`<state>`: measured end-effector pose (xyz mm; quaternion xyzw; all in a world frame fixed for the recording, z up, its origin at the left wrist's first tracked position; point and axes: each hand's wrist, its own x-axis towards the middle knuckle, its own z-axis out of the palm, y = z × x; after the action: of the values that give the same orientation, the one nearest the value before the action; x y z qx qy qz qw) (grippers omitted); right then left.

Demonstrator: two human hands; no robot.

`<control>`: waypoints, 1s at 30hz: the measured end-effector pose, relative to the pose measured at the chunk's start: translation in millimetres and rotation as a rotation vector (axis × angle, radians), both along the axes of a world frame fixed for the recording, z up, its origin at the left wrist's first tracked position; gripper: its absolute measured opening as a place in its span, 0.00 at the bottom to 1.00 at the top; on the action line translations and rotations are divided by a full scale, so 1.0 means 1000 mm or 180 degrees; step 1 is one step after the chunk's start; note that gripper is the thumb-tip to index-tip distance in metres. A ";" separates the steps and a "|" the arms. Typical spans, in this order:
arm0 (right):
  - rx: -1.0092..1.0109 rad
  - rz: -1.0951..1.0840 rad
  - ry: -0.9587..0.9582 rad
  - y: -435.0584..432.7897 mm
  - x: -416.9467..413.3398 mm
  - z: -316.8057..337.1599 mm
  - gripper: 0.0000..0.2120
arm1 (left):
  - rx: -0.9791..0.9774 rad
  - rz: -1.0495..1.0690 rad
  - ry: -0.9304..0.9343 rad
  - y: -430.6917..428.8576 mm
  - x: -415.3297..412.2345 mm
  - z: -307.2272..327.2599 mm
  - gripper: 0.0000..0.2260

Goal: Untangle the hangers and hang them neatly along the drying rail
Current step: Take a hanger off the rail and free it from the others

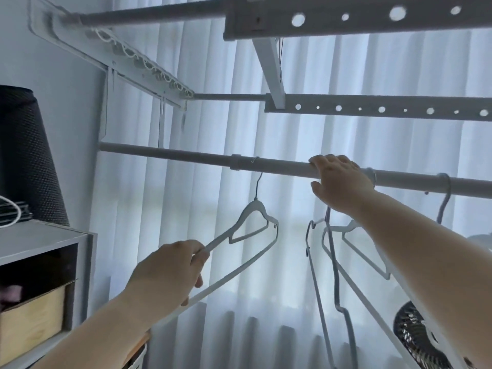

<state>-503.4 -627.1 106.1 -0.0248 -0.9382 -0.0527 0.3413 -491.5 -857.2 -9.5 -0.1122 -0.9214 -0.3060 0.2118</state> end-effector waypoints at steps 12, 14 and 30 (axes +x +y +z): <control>0.0135 0.0023 0.0020 0.012 0.005 -0.004 0.21 | -0.0230 0.0006 0.0379 0.035 -0.038 0.007 0.12; 0.0125 0.0085 -0.0010 0.014 0.007 -0.004 0.23 | -0.0291 -0.0010 0.0306 0.040 -0.042 -0.005 0.11; -0.0188 0.1189 -0.1120 -0.014 0.013 -0.045 0.15 | -0.0085 0.0263 0.0685 -0.004 0.045 -0.081 0.08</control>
<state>-490.0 -641.5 61.1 0.1485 -0.9725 0.0352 0.1757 -446.5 -861.1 -90.1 -0.1090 -0.9011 -0.2710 0.3204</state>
